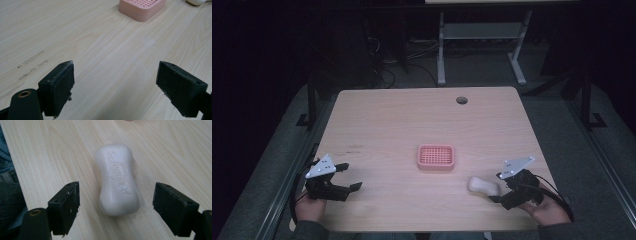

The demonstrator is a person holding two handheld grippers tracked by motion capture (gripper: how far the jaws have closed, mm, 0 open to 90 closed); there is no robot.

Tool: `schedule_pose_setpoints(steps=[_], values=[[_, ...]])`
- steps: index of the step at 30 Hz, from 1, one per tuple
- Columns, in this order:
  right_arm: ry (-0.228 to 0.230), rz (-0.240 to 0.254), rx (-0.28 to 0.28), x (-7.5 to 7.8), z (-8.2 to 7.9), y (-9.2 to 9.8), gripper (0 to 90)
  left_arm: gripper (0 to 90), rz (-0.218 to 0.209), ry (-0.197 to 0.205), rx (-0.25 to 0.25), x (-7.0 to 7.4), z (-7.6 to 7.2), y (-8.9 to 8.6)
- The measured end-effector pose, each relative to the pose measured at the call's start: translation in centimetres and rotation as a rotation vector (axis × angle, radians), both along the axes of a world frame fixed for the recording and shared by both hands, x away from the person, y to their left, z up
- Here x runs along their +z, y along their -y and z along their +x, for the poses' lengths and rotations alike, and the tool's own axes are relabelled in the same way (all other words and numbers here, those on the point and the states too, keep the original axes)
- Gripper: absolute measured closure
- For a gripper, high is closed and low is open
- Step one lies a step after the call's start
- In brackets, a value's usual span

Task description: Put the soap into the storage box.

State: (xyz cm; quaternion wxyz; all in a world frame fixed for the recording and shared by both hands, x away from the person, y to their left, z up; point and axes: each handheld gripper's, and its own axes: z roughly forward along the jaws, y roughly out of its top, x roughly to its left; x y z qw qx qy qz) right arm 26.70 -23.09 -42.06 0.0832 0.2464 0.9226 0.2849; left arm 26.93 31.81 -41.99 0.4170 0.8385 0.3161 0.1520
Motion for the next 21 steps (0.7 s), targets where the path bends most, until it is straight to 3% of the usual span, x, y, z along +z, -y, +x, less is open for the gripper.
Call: schedule_pose_setpoints(steps=[4,21], values=[[0.0,-0.042,0.022,-0.2,0.6,-0.9,22.6,14.8,0.0,-0.002,0.0,0.0,0.0,0.0],[-0.034,-0.133,0.112,-1.2,2.5,-3.8,29.6,14.8,0.001,-0.003,-0.001,-0.1,0.2,0.2]])
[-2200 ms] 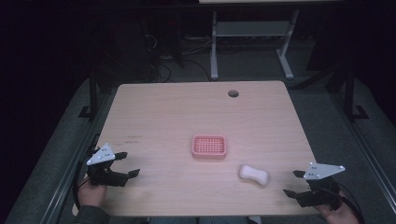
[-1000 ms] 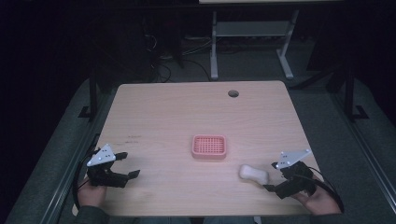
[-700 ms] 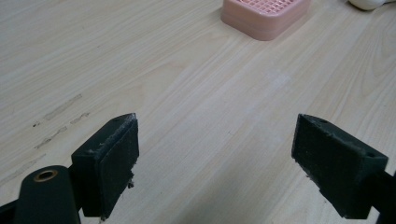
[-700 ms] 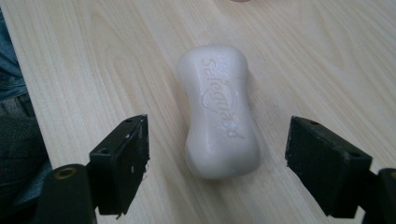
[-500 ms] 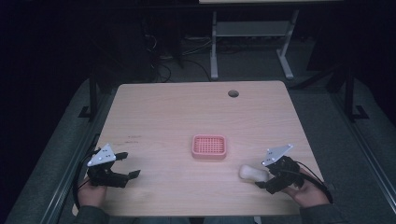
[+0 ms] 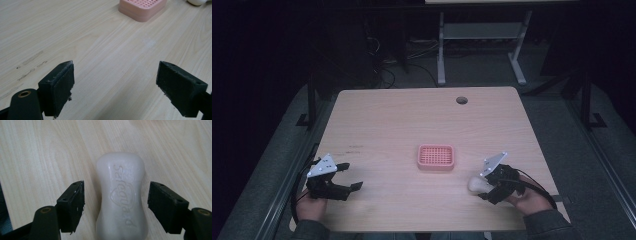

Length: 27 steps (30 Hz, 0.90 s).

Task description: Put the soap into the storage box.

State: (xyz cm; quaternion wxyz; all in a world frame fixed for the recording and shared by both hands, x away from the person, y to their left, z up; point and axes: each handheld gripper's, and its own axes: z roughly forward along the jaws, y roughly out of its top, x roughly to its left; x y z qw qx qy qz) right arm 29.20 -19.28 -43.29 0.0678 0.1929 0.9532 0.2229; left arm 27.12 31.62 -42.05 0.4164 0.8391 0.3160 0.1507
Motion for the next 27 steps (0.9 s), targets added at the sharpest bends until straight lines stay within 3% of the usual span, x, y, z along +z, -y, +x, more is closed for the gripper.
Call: schedule_pose_setpoints(steps=[11,16,27], values=[[-0.035,-0.039,0.015,-0.8,1.0,-0.7,37.7,14.8,-0.003,0.002,-0.001,0.1,-0.1,-0.1],[-0.055,-0.09,0.031,-1.3,1.4,-0.9,44.3,14.8,0.0,0.008,0.001,0.1,-0.2,-0.2],[-0.067,-0.087,0.052,-1.1,1.4,-0.9,48.6,14.8,0.0,0.004,0.004,0.1,-0.2,-0.1]])
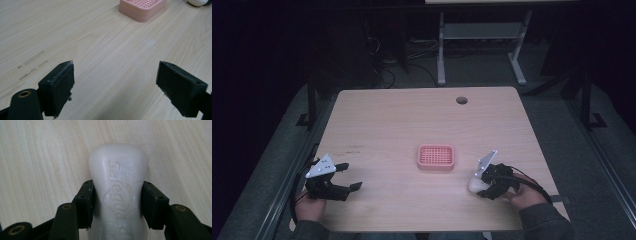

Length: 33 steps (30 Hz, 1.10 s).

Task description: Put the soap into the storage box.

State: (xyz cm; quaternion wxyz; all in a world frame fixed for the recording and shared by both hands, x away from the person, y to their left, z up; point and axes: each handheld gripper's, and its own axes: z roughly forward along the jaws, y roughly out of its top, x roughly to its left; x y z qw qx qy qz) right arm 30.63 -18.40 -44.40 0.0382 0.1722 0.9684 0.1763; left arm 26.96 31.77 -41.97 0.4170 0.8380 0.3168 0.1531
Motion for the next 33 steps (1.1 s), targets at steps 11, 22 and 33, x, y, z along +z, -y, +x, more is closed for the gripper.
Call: schedule_pose_setpoints(steps=[11,22,33], values=[[0.012,0.047,0.021,1.3,0.5,-0.4,49.0,14.8,-0.008,0.0,0.006,0.0,0.0,-0.1],[-0.016,0.086,0.042,1.9,1.9,-0.9,49.3,14.8,-0.009,0.0,0.005,0.0,0.0,-0.1],[0.014,0.119,0.047,3.6,2.9,-1.5,49.5,14.8,-0.001,0.001,0.001,0.1,0.0,-0.2]])
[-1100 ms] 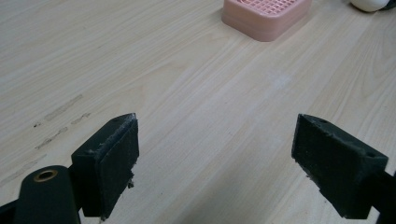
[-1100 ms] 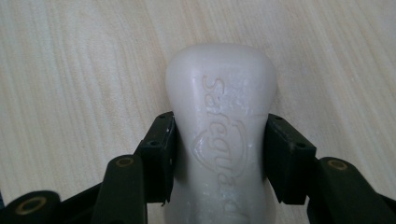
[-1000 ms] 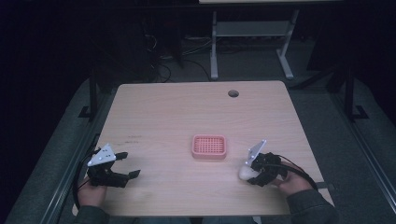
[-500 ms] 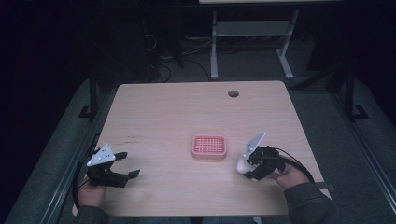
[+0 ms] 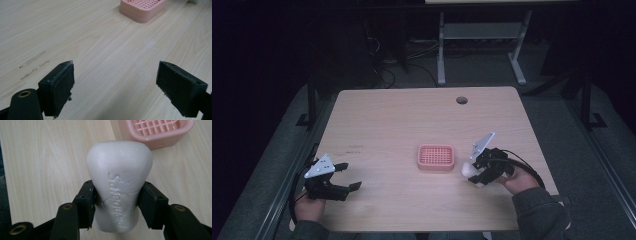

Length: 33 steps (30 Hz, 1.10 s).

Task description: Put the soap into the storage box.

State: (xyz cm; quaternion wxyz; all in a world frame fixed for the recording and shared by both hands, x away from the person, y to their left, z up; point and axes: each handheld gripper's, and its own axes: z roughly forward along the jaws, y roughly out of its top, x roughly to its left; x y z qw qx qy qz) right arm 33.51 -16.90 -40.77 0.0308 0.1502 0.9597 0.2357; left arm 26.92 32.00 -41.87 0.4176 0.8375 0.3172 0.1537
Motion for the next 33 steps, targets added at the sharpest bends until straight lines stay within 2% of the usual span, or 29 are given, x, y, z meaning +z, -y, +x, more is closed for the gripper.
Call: schedule_pose_setpoints(steps=[8,20,33], values=[[0.021,-0.004,0.025,1.1,0.8,-1.0,49.4,14.8,-0.004,0.001,0.001,0.0,0.0,0.0],[0.025,-0.004,0.05,2.7,2.4,-2.6,49.4,14.8,-0.005,0.002,0.0,0.0,0.0,0.0],[0.004,-0.009,0.077,2.7,4.0,-4.1,49.4,14.8,-0.007,-0.001,-0.003,0.0,0.0,0.0]])
